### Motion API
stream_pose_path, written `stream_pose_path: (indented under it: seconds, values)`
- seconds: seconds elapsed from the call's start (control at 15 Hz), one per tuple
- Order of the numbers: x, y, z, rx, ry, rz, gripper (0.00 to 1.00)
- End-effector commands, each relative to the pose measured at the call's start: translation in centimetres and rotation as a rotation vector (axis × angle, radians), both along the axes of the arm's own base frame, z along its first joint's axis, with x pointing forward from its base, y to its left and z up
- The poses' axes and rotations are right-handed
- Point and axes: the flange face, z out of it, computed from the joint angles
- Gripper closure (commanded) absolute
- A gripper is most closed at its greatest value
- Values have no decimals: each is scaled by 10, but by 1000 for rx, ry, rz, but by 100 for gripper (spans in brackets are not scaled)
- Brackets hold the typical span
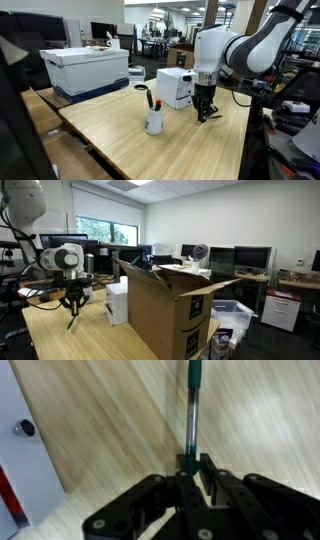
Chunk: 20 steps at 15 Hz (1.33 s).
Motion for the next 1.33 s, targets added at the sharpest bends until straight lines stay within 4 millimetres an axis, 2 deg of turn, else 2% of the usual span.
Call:
stream_pose_path:
  seconds: [0.0, 0.33, 0.73, 0.93, 1.27]
  values:
    - [-1, 16, 28, 4, -14, -3, 94]
    - [10, 47, 62, 30, -57, 28, 94]
    - [29, 93, 110, 83, -135, 77, 94]
    - [38, 126, 134, 120, -182, 121, 94]
    - [46, 158, 159, 170, -238, 171, 94]
